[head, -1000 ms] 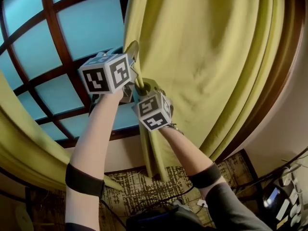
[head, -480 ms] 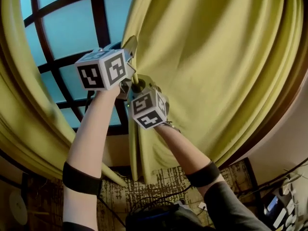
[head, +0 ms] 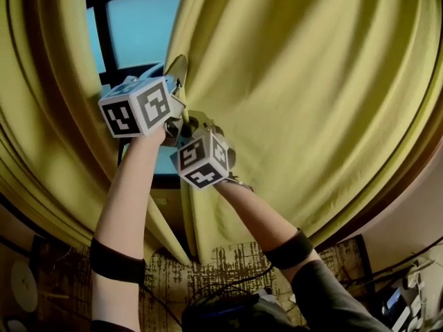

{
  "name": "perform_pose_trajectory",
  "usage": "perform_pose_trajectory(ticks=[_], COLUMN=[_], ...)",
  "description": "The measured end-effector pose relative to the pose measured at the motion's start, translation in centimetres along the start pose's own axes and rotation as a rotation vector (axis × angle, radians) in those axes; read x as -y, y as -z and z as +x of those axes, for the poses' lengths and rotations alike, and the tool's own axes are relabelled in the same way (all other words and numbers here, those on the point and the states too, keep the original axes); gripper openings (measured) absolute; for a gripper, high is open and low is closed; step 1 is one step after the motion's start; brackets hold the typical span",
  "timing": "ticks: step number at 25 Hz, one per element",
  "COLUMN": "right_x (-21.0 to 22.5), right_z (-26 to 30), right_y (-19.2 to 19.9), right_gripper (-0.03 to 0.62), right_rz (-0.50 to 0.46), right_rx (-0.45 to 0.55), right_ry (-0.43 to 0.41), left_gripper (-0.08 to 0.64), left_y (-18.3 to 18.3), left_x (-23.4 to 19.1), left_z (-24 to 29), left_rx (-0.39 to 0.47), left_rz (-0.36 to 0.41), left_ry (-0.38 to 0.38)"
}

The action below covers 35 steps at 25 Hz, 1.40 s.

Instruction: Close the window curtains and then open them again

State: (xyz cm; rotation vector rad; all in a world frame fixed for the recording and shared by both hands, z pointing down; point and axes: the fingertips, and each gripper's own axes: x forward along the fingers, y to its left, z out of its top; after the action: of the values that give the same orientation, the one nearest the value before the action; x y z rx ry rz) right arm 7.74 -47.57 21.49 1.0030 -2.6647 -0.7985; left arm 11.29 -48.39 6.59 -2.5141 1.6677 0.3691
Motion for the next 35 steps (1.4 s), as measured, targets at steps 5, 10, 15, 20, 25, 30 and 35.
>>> perform_pose_trajectory(ticks=[5,10,15,20,25,30,35], right_x=[-4.9,-6.8,-5.7,-5.0,-3.6,-3.7,-2.9], right_z=[2.8,3.4,2.9,3.3,1.8,1.6,0.8], right_y=[-3.4,-5.3,-4.2,-2.7,-1.8,-1.5,-1.6], right_gripper=[0.029,0.031,0.031,0.032,0.034,0.034,0.034], right_rz=[-0.006,0.045,0.073,0.103,0.122,0.137,0.139], right_rx=[0.014,0.021,-0.007,-0.024,0.001,0.021,0.046], right_ry=[-0.037,-0.023,0.016,0.016,0.022,-0.006,-0.014], left_gripper=[0.005,0.005,0.005,0.005,0.005,0.005,0.005], left_y=[-1.6,-2.6,-1.9,-0.9,-0.6,0.1,-0.3], left_x=[-4.4,-5.5,-4.5,-4.8,-2.9,-3.1,-2.2], left_z=[-4.2,-6.2,-5.1,-4.0,-3.3,-3.3,-2.9], left_rx=[0.015,0.008,-0.014,-0.023,-0.020,-0.024,-0.020], left_rz=[0.001,0.000,-0.024,-0.045,-0.028,-0.026,-0.011], left_ry=[-0.035,-0.009,0.040,0.047,0.034,0.004,-0.005])
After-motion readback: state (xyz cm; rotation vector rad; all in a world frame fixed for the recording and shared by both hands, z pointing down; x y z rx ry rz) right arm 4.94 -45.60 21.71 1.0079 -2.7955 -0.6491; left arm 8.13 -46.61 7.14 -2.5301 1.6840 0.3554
